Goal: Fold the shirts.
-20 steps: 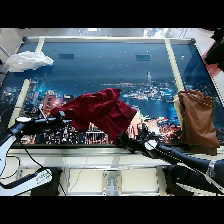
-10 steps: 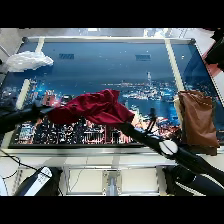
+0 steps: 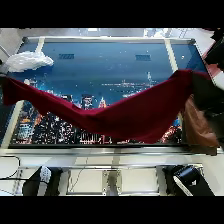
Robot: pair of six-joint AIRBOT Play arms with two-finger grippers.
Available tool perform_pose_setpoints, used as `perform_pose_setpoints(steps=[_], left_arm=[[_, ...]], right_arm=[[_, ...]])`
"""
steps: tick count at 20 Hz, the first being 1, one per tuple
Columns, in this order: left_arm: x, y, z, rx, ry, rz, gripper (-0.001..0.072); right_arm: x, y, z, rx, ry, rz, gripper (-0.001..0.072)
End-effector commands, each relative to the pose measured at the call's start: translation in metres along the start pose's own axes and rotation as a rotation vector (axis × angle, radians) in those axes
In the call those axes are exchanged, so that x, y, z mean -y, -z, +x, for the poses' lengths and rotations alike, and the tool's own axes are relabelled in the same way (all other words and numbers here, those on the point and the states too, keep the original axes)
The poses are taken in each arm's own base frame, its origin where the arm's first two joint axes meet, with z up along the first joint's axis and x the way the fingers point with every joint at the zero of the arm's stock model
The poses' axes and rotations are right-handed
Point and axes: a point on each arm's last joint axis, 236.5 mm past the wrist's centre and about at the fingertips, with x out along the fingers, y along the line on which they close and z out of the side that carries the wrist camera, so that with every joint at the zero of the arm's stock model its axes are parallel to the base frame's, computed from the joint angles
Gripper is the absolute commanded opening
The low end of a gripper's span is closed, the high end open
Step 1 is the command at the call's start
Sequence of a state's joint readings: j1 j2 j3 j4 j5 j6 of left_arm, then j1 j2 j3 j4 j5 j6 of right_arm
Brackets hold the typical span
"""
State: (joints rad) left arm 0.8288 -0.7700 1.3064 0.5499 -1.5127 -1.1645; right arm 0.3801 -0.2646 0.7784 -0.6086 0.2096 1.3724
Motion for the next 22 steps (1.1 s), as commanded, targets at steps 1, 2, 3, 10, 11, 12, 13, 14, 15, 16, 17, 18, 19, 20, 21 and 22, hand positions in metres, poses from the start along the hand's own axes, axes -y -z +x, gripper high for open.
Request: perform_pose_setpoints(steps=[1, 2, 3, 10, 11, 12, 13, 14, 15, 16, 17, 18, 19, 20, 21, 22], left_arm=[[-0.041, -0.032, -0.036, 0.053, -0.327, 0.057, 0.0013], [-0.073, -0.031, -0.044, 0.034, -0.446, 0.012, 0.0013], [-0.090, -0.024, -0.040, -0.003, -0.473, -0.032, 0.0013], [-0.082, -0.002, 0.156, -0.226, -0.148, -0.033, 0.0013], [-0.082, 0.010, 0.193, -0.254, -0.123, -0.035, 0.0013], [-0.082, 0.023, 0.230, -0.274, -0.106, -0.037, 0.0014], [-0.083, 0.035, 0.262, -0.283, -0.099, -0.052, 0.0014], [-0.084, 0.046, 0.293, -0.279, -0.096, -0.092, 0.0017], [-0.083, 0.053, 0.316, -0.262, -0.086, -0.140, 0.0029], [-0.080, 0.052, 0.334, -0.227, -0.062, -0.191, 0.0201], [-0.077, 0.045, 0.344, -0.179, -0.041, -0.241, 0.0543], [-0.076, 0.029, 0.345, -0.114, -0.025, -0.290, 0.0650], [-0.080, 0.010, 0.336, -0.061, -0.020, -0.317, 0.0650], [-0.086, -0.008, 0.320, -0.025, -0.022, -0.326, 0.0649], [-0.093, -0.021, 0.295, -0.016, -0.029, -0.320, 0.0644], [-0.102, -0.025, 0.269, -0.039, -0.048, -0.299, 0.0641]], right_arm=[[0.007, -0.046, 0.009, -0.014, 0.151, -0.295, 0.0006], [0.037, -0.048, 0.014, -0.071, 0.272, -0.324, 0.0006], [0.074, -0.047, 0.014, -0.133, 0.397, -0.334, 0.0005], [0.311, 0.087, 0.032, -0.657, 0.725, -0.050, 0.0007], [0.334, 0.112, 0.037, -0.697, 0.739, -0.012, 0.0007], [0.357, 0.141, 0.043, -0.732, 0.753, 0.012, 0.0008], [0.377, 0.166, 0.049, -0.750, 0.767, 0.026, 0.0010], [0.392, 0.184, 0.057, -0.742, 0.775, 0.036, 0.0014], [0.404, 0.198, 0.067, -0.708, 0.780, 0.046, 0.0083], [0.412, 0.202, 0.077, -0.664, 0.784, 0.047, 0.0336], [0.416, 0.199, 0.086, -0.623, 0.783, 0.029, 0.0530], [0.415, 0.191, 0.093, -0.599, 0.775, 0.004, 0.0533], [0.414, 0.173, 0.099, -0.581, 0.768, -0.031, 0.0533], [0.411, 0.150, 0.102, -0.572, 0.763, -0.078, 0.0532], [0.409, 0.122, 0.100, -0.574, 0.768, -0.140, 0.0530], [0.408, 0.094, 0.093, -0.587, 0.787, -0.195, 0.0530]])
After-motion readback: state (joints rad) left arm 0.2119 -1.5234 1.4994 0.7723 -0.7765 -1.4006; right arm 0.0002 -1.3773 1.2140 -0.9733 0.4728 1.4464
